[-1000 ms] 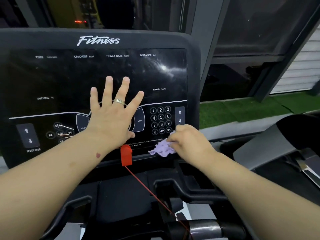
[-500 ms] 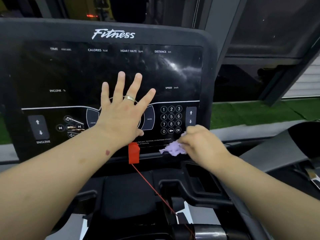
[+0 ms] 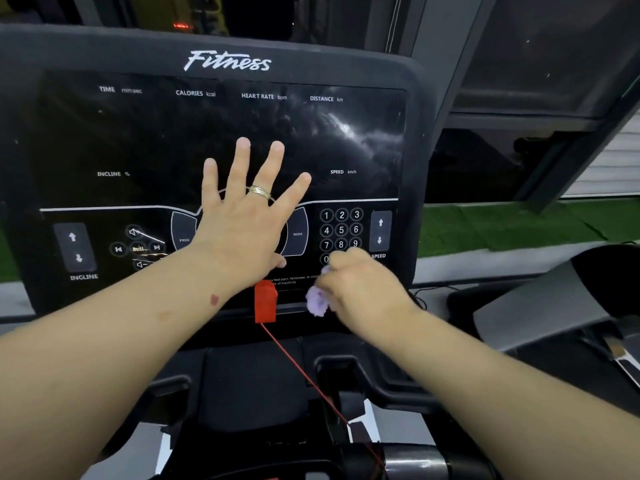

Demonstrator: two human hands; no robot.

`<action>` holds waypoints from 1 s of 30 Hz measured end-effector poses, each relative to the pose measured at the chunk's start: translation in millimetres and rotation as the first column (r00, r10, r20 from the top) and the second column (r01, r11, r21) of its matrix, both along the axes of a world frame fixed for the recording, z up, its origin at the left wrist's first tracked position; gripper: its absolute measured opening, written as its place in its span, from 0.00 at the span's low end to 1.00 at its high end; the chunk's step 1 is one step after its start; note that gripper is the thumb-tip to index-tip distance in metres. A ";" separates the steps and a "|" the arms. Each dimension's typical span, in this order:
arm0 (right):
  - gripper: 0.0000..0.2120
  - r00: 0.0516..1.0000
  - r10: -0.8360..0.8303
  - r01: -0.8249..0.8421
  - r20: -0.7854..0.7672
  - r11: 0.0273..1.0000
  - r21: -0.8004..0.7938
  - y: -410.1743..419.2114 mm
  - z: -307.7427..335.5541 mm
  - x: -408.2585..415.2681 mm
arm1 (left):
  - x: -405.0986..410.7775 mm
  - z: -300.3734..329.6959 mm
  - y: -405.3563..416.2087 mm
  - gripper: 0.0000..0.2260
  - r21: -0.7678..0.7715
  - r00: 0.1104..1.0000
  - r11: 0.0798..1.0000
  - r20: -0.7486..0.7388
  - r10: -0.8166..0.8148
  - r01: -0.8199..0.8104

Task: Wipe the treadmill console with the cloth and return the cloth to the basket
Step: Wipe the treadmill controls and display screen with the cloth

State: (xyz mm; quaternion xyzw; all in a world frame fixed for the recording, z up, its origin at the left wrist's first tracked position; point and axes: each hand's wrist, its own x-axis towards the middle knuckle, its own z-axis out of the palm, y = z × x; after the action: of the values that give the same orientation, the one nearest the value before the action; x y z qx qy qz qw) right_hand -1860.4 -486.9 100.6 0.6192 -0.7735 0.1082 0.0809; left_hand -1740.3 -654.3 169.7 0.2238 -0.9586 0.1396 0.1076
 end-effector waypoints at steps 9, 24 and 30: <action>0.08 0.999 -0.047 0.047 -0.003 0.999 -0.005 -5.1 4.0 2.8 | -2.9 -0.1 2.6 0.61 -0.012 1.000 1.000 0.011 0.017 -0.017; 0.04 0.998 -0.032 0.027 0.059 0.996 0.090 -13.4 14.1 27.7 | 0.1 -0.4 -1.1 0.61 0.010 1.000 1.000 -0.005 0.005 -0.005; 0.05 0.972 -0.235 0.229 0.030 0.965 0.127 36.0 9.6 -17.6 | 1.2 0.1 -1.5 0.61 0.015 1.000 1.000 -0.012 -0.008 0.008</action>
State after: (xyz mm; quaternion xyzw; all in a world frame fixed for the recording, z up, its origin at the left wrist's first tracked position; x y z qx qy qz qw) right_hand -1878.0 -450.8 110.2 0.5257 -0.8475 0.0639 0.0375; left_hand -1739.1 -655.9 169.7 0.2215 -0.9599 0.1304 0.1122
